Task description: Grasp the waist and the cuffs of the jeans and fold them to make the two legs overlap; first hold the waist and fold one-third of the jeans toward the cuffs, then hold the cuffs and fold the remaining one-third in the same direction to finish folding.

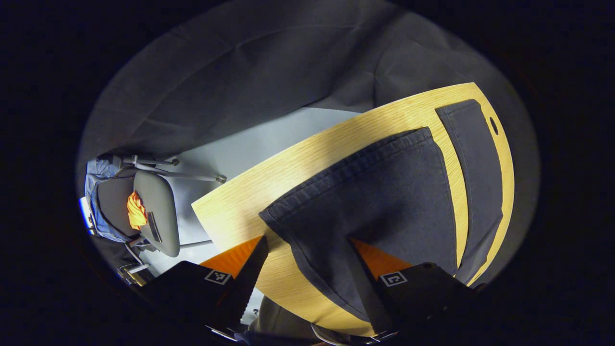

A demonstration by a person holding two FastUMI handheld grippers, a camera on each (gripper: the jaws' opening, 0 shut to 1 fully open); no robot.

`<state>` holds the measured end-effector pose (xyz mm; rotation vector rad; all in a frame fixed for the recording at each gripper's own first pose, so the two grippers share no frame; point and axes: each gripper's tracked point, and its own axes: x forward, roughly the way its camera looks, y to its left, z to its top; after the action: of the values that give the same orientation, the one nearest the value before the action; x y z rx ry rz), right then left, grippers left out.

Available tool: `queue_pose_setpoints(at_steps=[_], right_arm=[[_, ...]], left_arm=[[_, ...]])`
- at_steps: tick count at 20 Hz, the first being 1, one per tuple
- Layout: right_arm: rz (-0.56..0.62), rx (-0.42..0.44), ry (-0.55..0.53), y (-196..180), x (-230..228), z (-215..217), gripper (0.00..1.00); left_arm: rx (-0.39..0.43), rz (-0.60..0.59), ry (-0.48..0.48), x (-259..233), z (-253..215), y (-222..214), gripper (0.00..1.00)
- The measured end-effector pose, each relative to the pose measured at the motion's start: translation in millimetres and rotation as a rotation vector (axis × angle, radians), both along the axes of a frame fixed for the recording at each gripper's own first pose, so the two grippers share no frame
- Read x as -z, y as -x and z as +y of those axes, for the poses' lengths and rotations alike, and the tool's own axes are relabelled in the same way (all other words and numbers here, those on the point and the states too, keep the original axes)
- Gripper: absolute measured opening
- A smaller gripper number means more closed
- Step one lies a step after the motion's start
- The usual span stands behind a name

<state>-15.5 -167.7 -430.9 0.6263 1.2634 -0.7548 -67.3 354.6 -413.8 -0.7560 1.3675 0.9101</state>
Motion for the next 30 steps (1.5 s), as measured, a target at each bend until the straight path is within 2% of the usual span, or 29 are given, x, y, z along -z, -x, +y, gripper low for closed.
queue_pose_setpoints(at_steps=[1, 3, 4, 5, 6, 7, 8, 10, 11, 15, 19, 22, 26, 30], right_arm=[[0.006, 0.015, 0.015, 1, 2, -2, 0.60], [0.009, -0.017, 0.017, 0, 1, -1, 0.39], [0.003, -0.043, 0.007, -1, 1, 2, 0.39], [-0.004, -0.068, -0.005, -2, 0, 4, 0.34], [-0.019, -0.078, -0.015, -2, -1, 3, 0.39], [-0.055, -0.030, -0.047, -8, -7, 2, 0.39], [-0.090, 0.026, -0.077, -7, -3, 7, 0.10], [-0.132, 0.059, -0.130, -6, -1, 7, 0.10], [-0.152, 0.055, -0.161, -5, -2, 10, 0.10], [-0.303, 0.156, -0.249, -14, -22, 12, 0.10], [-0.415, 0.169, -0.263, -22, -47, 10, 0.10], [-0.443, 0.176, -0.266, -31, -65, 14, 0.10], [-0.463, 0.137, -0.250, -45, -89, 20, 0.10], [-0.436, 0.135, -0.221, -53, -109, 21, 0.10]], left_arm=[[0.005, -0.011, -0.012, 0, 0, -2, 0.96], [0.064, -0.038, -0.042, 0, 0, -10, 0.86], [0.102, -0.063, -0.061, 0, -1, -19, 0.61], [0.120, -0.074, -0.077, 0, -1, -27, 0.36], [0.135, -0.074, -0.090, -2, -5, -24, 0.11], [0.153, -0.086, -0.095, -1, -4, -26, 0.11], [0.176, -0.095, -0.098, -1, -5, -26, 0.10], [0.189, -0.149, -0.088, -1, -7, -30, 0.10], [0.180, -0.161, -0.070, 1, -8, -34, 0.01], [0.125, -0.275, -0.054, -8, -10, -42, 0.01], [0.099, -0.434, -0.065, -44, -9, -62, 0.01], [0.144, -0.517, -0.111, -76, -3, -83, 0.00], [0.209, -0.597, -0.137, -103, -4, -120, 0.01], [0.249, -0.648, -0.147, -123, -2, -145, 0.01]])
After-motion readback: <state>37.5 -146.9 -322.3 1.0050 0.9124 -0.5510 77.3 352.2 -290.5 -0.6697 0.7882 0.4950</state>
